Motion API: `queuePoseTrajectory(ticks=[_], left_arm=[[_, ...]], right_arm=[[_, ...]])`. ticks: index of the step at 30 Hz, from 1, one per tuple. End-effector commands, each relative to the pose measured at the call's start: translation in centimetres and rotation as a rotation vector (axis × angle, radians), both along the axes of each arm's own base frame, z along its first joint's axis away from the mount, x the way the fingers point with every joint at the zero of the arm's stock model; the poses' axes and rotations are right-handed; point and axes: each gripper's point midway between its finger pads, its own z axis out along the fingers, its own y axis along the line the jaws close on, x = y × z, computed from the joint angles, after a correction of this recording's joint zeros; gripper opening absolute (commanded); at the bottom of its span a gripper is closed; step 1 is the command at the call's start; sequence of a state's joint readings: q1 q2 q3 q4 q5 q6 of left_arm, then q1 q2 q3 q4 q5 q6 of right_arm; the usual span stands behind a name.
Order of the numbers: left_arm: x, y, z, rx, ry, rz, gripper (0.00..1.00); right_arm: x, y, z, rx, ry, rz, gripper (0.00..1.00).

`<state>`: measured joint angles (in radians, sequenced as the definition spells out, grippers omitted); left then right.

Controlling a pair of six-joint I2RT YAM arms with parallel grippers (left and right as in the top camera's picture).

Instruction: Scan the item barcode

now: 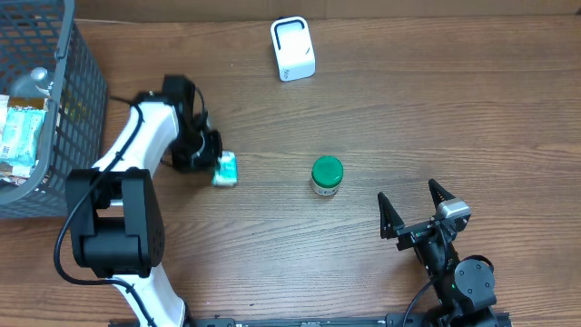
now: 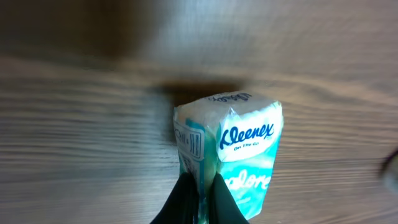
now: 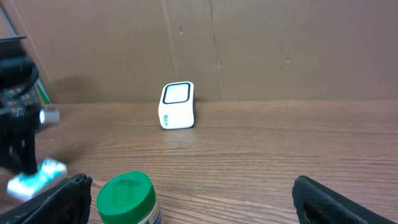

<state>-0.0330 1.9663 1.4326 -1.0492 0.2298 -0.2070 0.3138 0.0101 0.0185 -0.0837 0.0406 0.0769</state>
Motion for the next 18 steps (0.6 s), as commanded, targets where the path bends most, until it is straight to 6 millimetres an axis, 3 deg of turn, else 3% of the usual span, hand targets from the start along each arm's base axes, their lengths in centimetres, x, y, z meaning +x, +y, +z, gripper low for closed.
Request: queuePoseTrajectory(ticks=[1, 4, 12, 15, 18], left_arm=[[3.4, 1.0, 4.1, 0.175, -0.115, -0.042, 0.04], [3.9, 0.6, 5.2, 0.331, -0.151, -0.099, 0.04], [3.9, -4.3, 7.4, 0.775, -0.323, -0.304, 0.04], [3.7, -5.8, 8.1, 0.864, -0.383, -0.332, 0.04], [3.2, -7.5, 7.3, 0.861, -0.403, -0.365, 0.04]], right_arm=[[0.1, -0.1, -0.3, -0.006, -0.001, -0.005, 1.00], [0.1, -0.1, -0.3, -0.006, -0.001, -0.005, 1.00], [0.1, -0.1, -0.3, -0.006, -0.001, -0.005, 1.00], [0.1, -0.1, -0.3, -0.006, -0.001, -0.005, 1.00], [0.1, -0.1, -0.3, -0.007, -0.001, -0.005, 1.00]])
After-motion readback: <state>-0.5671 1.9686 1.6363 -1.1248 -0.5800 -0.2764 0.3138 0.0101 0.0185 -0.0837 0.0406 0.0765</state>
